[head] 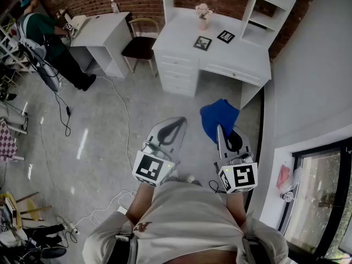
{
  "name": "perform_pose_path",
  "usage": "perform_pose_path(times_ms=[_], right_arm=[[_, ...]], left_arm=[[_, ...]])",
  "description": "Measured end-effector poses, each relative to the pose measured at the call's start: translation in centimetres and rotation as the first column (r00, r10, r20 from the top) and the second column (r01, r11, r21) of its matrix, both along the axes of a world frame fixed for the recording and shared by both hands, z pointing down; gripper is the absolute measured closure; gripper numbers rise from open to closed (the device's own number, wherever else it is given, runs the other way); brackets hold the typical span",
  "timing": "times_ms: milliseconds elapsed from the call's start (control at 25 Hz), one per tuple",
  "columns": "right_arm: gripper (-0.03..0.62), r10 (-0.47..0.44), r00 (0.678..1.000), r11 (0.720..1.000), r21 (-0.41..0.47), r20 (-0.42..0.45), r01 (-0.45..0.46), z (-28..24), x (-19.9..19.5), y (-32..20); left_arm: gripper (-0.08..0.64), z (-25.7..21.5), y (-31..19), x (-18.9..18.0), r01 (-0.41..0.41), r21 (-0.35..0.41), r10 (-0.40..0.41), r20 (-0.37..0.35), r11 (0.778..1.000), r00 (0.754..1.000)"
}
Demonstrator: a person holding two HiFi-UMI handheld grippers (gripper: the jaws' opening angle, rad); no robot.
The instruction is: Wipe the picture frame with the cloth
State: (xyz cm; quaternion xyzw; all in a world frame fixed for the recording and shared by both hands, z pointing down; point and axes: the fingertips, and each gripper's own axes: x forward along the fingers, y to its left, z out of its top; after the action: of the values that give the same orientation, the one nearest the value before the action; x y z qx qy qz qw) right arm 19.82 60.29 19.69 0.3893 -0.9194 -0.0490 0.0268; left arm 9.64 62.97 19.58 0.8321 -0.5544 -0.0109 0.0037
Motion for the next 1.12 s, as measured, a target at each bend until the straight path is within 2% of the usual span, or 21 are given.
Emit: perform_pose_path(times_ms=[520, 840, 1120], right_arm=[[0.565, -0.050, 0.999, 0.998, -0.042, -0.002, 0.050, 1.4, 2.1, -0.7], [0.565, -0.064, 0.998, 0.997, -0.043, 0.012, 0.065, 1.2, 1.6, -2.5], [0.564, -0.049, 0.999, 0.998, -0.036, 0.002, 0.049, 1.1, -0.3, -5.3]], left_arm=[[0.558, 1.3, -0.2, 2.6, 0.038, -0.037, -0.037, 0.024, 0.999, 0.999], [0.558, 1.7, -1.9, 1.5, 0.064, -0.037, -0.063, 0.021, 0.997, 0.998], [0.558, 1.5, -4.9, -0.7, 0.046, -0.036, -0.045, 0.016, 0.998, 0.999]])
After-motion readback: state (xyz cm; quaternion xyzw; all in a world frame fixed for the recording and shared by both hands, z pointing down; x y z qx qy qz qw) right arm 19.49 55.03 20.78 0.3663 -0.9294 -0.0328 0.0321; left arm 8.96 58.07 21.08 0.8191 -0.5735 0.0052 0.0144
